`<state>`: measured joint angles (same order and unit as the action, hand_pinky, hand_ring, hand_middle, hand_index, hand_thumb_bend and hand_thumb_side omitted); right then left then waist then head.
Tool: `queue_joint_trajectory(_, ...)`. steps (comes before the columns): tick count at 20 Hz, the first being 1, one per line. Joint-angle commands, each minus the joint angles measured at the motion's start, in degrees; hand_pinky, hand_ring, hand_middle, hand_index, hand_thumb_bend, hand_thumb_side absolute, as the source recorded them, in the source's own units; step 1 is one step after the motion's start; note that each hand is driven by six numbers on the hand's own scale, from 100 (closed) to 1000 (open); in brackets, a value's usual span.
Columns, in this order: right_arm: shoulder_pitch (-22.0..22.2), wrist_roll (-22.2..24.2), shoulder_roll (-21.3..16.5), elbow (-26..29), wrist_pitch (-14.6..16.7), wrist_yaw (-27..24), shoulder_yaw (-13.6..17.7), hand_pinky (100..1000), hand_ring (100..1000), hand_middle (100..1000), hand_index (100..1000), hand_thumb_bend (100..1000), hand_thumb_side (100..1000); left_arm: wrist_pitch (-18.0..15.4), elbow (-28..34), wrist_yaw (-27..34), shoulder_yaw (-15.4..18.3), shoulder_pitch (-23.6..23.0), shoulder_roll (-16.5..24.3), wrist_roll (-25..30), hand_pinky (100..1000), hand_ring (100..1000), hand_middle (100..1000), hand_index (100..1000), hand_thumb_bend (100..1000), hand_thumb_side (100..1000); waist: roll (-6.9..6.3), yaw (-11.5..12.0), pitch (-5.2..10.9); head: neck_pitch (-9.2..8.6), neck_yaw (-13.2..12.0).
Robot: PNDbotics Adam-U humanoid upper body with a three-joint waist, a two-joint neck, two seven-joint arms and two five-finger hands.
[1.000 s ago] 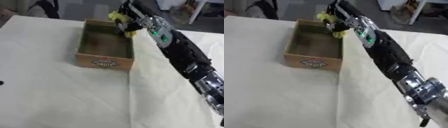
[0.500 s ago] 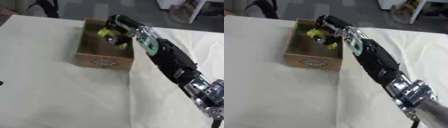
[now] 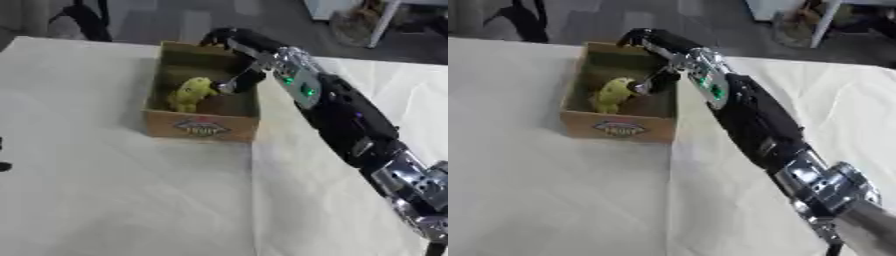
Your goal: Pick up objects on the table and place them in the box.
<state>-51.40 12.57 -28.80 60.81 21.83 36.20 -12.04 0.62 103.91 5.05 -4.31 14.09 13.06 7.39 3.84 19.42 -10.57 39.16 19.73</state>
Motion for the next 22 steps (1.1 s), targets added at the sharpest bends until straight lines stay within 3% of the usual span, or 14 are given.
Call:
queue_joint_trajectory(1, -0.26, -0.49, -3.52, 4.08, -1.17, -5.73, 0.79, 732, 843, 842, 900, 277, 141, -0.09, 0.56, 0.29, 0.59, 0.09, 0.43, -0.23, 638, 819, 587, 711, 265, 610, -0.61, -0.63, 1.27, 0.14, -0.85)
queue_joint_trajectory(5, 3.27, -1.59, -8.13, 10.97, -4.11, -18.00, 2.20, 699, 818, 818, 893, 191, 100, -0.14, 0.37, 0.21, 1.20, -0.59, 0.69, -0.73, 638, 820, 587, 711, 268, 609, -0.62, -3.31, 1.90, 0.47, -2.60)
queue_joint_trajectory(7, 4.93, -1.89, -10.01, 14.33, -6.16, -22.67, 2.69, 699, 818, 818, 893, 191, 100, -0.15, 0.32, 0.17, 1.36, -0.78, 0.77, -0.92, 638, 820, 587, 711, 268, 609, -0.59, -3.95, 2.02, 0.57, -3.02)
queue_joint_trajectory(8, 6.20, -2.48, -11.01, 15.76, -7.06, -24.85, 3.51, 672, 796, 797, 884, 130, 100, -0.15, 0.28, 0.14, 1.50, -0.93, 0.81, -1.04, 639, 820, 587, 711, 269, 611, -0.56, -4.68, 2.06, 0.63, -3.57)
queue_joint_trajectory(14, 19.67, -9.15, -17.59, 28.93, -12.12, -40.05, 10.14, 642, 772, 776, 869, 100, 100, -0.18, 0.05, -0.18, 2.33, -1.54, 0.97, -1.78, 640, 822, 587, 711, 270, 615, -0.32, -8.62, 1.98, 0.57, -6.01)
queue_joint_trajectory(17, 25.75, -11.19, -18.25, 33.97, -13.41, -43.71, 12.67, 635, 769, 775, 868, 100, 100, -0.22, 0.07, -0.26, 2.63, -1.63, 0.97, -2.09, 640, 828, 587, 711, 270, 616, -0.34, -9.93, 1.75, 0.47, -6.75)
queue_joint_trajectory(22, 33.50, -13.45, -16.92, 39.62, -14.43, -44.12, 15.71, 624, 757, 768, 868, 100, 100, -0.24, 0.04, -0.43, 2.96, -1.87, 0.91, -2.42, 640, 830, 589, 711, 268, 620, -0.50, -11.63, 1.36, 0.69, -7.79)
